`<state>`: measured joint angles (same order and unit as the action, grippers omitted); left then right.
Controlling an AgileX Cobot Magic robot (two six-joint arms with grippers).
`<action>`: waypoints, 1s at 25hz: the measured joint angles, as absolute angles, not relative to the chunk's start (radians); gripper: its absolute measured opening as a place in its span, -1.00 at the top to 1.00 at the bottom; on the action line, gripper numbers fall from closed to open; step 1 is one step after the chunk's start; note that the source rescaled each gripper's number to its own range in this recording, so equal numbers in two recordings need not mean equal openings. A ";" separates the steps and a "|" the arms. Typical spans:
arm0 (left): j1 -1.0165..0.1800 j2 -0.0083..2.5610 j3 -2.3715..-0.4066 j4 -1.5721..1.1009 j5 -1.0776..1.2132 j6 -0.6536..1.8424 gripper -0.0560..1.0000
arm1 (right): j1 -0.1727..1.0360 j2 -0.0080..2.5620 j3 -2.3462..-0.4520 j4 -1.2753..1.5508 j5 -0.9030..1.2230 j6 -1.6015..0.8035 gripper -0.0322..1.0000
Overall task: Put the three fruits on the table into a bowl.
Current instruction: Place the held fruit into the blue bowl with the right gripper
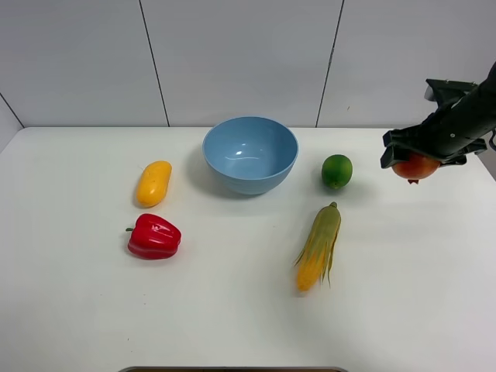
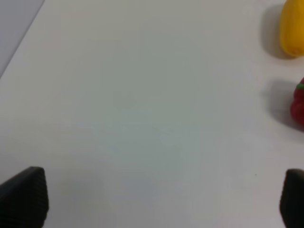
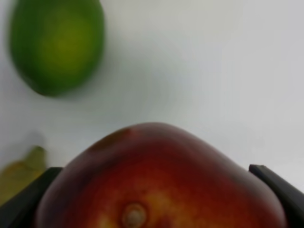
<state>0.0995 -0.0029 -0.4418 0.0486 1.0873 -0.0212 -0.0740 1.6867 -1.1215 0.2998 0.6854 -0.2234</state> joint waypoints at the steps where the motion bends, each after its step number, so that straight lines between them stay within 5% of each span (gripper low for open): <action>1: 0.100 -0.003 -0.442 0.049 1.087 -0.021 -1.00 | -0.074 1.666 -1.122 0.325 0.685 -0.240 0.54; 11: 0.100 -0.003 -0.442 0.049 1.087 -0.021 -1.00 | -0.054 1.607 -1.208 0.625 0.762 -0.478 0.54; 25: 0.100 -0.003 -0.442 0.049 1.087 -0.021 -1.00 | 0.319 1.845 -1.613 0.512 0.769 -0.477 0.54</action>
<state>0.0995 -0.0029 -0.4418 0.0486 1.0873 -0.0212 0.3186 1.8453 -1.6135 0.5124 0.7692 -0.4766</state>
